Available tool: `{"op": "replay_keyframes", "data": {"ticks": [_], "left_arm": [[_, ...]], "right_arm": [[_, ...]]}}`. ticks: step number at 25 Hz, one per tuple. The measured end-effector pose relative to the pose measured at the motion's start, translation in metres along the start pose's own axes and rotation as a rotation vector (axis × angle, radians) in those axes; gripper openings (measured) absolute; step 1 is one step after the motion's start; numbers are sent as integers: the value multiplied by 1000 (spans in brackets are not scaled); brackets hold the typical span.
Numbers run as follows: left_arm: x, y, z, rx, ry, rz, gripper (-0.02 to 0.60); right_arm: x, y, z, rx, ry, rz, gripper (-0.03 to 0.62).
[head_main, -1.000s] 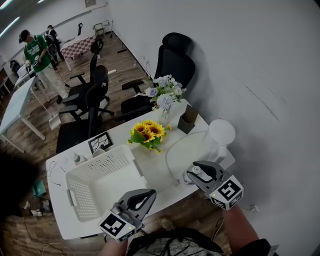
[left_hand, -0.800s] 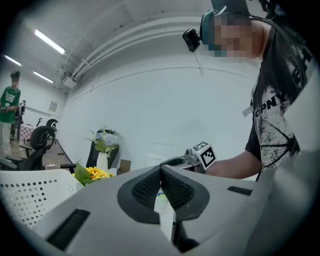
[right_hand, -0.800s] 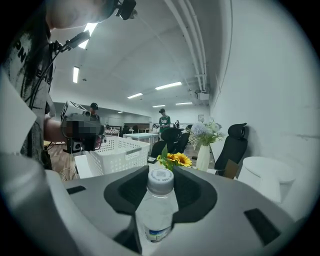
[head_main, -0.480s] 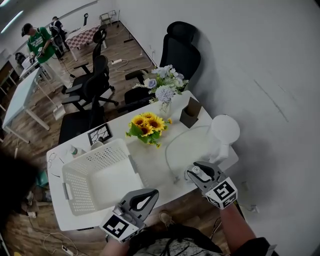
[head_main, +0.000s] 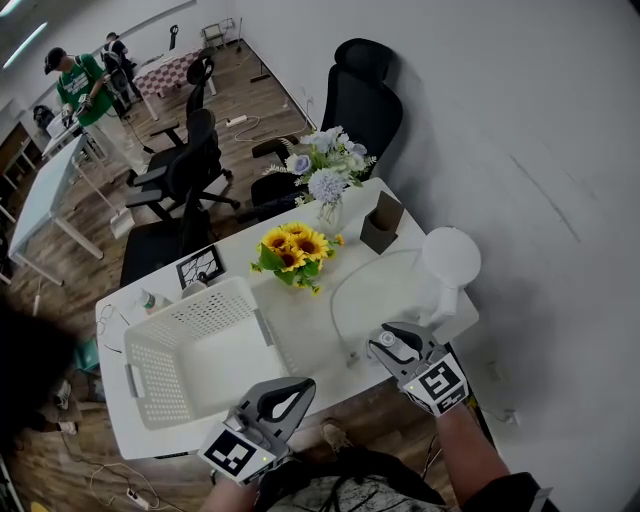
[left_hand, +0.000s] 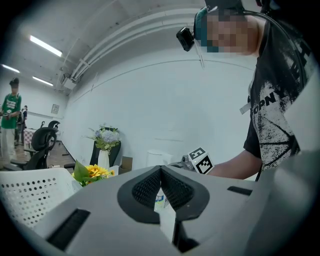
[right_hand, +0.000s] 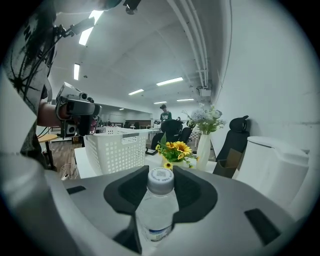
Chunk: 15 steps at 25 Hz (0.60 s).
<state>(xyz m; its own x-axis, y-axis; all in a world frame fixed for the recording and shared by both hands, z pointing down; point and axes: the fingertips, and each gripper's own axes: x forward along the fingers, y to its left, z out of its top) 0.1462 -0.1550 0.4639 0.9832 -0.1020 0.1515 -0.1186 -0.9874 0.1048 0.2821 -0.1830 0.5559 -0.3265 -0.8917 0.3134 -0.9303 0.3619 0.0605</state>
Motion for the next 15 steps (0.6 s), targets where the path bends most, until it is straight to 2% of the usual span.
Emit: {"op": "replay_keyframes", "data": {"ticks": [5,15], "left_arm": [[3,3,-8,-9,37,24,11],[6,-1,0,14,33,8,11]], "right_arm": [[0,1,-3,0,0,0,161],[0,3,-1,-28,27,2,172]]}}
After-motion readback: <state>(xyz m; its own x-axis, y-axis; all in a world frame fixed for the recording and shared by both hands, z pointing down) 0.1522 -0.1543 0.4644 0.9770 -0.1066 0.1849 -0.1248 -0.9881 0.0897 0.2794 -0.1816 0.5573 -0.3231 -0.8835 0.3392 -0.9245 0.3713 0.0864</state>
